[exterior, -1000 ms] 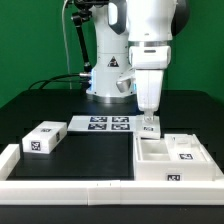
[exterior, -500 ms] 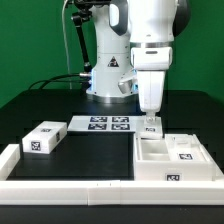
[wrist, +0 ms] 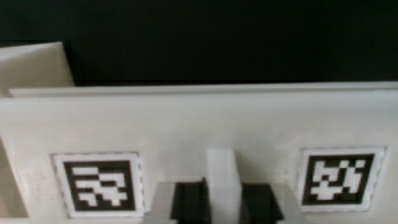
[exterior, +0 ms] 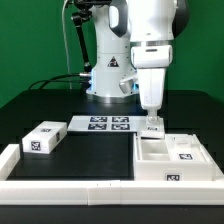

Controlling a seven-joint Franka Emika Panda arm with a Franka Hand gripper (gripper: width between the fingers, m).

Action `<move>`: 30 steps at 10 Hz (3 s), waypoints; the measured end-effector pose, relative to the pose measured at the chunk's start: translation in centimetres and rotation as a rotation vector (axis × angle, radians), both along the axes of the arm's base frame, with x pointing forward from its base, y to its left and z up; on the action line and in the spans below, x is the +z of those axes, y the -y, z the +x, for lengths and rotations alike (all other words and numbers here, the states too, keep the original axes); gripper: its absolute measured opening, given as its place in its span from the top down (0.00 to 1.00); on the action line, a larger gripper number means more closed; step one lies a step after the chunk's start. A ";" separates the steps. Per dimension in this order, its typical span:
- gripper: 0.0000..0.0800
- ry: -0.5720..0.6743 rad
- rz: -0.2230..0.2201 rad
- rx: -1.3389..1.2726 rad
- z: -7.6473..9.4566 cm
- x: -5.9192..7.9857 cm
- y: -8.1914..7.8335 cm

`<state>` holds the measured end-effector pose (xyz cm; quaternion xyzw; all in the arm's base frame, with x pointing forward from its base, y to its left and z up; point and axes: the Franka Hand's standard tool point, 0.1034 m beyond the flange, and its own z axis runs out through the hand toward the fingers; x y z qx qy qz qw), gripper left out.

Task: Assemble cabinet

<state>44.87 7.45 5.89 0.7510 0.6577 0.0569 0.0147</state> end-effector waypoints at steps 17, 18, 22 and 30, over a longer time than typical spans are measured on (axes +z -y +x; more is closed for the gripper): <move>0.91 -0.005 -0.009 0.003 0.9 0.2 1.1; 0.91 -0.010 -0.011 0.007 0.7 0.1 1.2; 0.91 -0.027 -0.012 0.008 -0.1 -0.5 1.4; 0.91 -0.004 -0.005 -0.005 0.8 -0.1 1.2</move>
Offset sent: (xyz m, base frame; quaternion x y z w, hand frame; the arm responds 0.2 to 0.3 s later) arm 0.0178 -0.0055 0.0129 -0.0184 -0.0076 0.0086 0.9998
